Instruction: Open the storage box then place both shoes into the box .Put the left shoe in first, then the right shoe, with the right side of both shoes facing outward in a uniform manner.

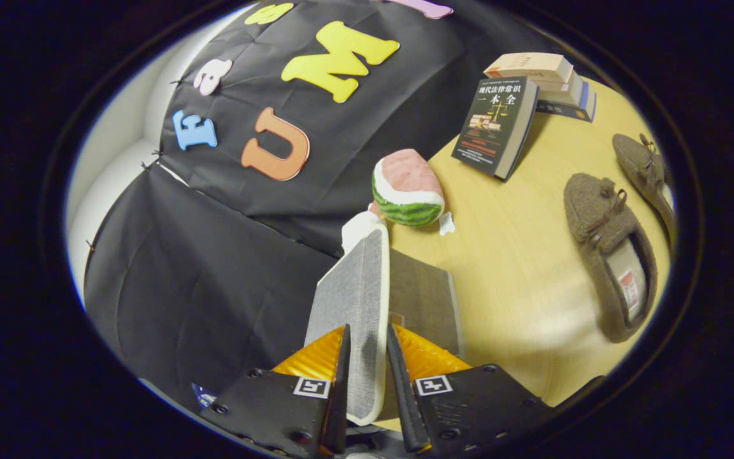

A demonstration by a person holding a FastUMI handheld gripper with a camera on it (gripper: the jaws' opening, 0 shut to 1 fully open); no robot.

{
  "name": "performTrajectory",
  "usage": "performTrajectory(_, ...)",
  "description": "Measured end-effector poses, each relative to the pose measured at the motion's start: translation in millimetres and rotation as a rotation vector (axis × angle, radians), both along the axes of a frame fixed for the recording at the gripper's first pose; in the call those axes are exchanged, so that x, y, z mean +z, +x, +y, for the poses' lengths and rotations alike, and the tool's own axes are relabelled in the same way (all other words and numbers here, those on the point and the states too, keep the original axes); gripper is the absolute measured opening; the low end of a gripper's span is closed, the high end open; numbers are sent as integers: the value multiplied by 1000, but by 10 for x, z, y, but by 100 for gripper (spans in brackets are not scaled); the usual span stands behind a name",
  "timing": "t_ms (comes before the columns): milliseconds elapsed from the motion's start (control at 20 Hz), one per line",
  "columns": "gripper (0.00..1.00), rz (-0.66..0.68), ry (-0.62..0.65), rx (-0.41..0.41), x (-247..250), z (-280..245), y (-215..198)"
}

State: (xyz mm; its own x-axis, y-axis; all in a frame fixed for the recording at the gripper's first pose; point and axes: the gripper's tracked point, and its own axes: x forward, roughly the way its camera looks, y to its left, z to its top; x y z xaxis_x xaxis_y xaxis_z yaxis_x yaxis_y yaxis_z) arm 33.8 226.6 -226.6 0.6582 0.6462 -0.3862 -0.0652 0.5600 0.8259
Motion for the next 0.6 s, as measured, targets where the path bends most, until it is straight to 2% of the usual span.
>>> performTrajectory(50, 34, 5, -31, 12, 30, -53, 15)
performTrajectory(100, 17, -19, -32, -25, -114, 15, 98)
performTrajectory(150, 0, -11, -45, 8, 1, 43, 42)
performTrajectory(350, 0, -33, -87, 42, 117, 96, 32)
performTrajectory(600, 0, -165, -102, 89, 896, 304, 41)
